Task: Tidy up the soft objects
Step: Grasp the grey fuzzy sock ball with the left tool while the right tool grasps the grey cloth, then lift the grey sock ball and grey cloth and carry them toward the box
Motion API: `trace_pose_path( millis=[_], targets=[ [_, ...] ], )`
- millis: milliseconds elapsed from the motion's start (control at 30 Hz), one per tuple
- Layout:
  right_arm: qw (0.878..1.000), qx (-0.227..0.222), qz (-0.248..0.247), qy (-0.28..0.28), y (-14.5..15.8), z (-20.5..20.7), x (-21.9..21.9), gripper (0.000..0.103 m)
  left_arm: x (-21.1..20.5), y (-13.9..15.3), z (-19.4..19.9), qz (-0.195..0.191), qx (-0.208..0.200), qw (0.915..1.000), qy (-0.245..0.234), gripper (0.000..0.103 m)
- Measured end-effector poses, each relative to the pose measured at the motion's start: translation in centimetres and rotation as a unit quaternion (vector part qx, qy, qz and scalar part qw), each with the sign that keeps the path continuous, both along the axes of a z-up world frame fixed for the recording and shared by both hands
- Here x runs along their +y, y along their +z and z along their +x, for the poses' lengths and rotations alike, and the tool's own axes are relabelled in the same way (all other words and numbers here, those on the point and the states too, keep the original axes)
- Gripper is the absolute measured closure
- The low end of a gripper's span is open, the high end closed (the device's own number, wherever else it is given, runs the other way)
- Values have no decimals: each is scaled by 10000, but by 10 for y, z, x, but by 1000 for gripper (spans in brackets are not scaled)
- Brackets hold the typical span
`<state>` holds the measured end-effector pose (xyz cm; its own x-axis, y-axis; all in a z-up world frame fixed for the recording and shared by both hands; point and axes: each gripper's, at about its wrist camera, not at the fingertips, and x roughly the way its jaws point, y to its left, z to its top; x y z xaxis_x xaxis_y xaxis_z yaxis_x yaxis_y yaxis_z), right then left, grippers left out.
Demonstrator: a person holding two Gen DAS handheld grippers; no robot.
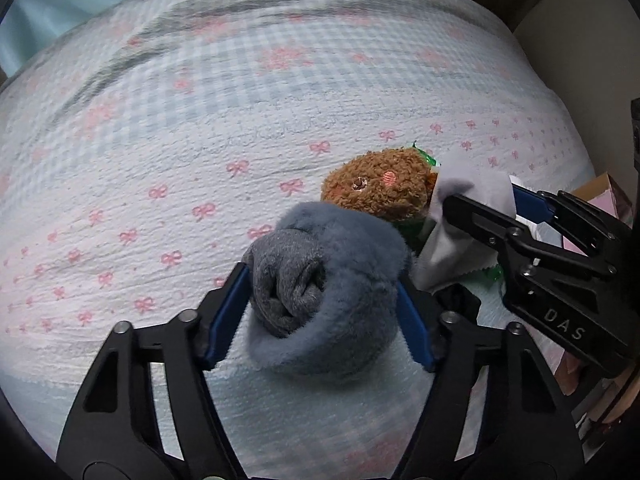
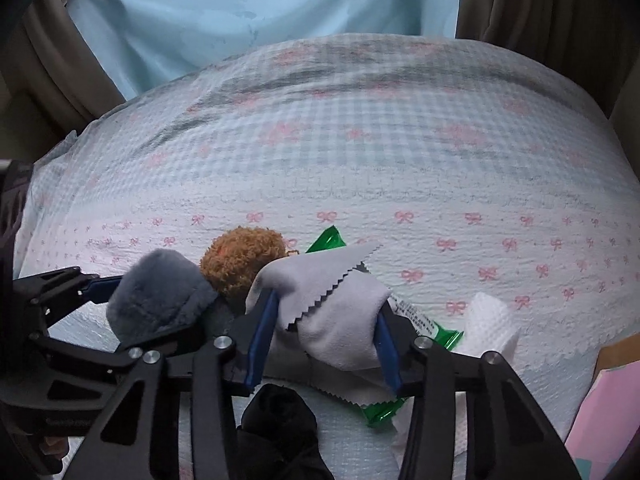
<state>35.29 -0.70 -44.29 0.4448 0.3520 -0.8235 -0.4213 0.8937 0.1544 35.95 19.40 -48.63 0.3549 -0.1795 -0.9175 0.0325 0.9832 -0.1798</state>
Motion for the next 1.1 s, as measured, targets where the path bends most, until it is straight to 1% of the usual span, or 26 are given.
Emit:
trace_pose_path(
  millis=[100,133,233,400,467,567,667,867,1100],
  targets=[
    [9999,42,134,-96,2,4,-3,64,0,0,3,-27,23,10000,11,47],
    [9997,56,179,-136,3,5,-4,67,0,0,3,-23,29,10000,8,48],
    [9992,45,300,-251,8,8,-8,67,0,1,2,-33,23,10000,12,51],
    [9977,86,558,-375,15,12,-14,76,4,5,-1,-83,37,9999,68,52],
    [9978,73,528,-387,17,13,-14,82,4,8,-2,-85,22,9999,74,53],
    [9978,62,509,-408,20,11,-15,87,5,13,-5,-106,-5,9999,76,53],
    [9976,18,527,-453,26,9,-19,89,5,21,-7,-129,-85,9998,83,54],
    [9953,-43,774,-584,43,3,-30,90,5,37,-12,-192,-215,9995,150,56],
    [9940,-297,875,-589,73,-10,-36,90,3,68,-24,-238,-465,9984,217,56]
  ],
)
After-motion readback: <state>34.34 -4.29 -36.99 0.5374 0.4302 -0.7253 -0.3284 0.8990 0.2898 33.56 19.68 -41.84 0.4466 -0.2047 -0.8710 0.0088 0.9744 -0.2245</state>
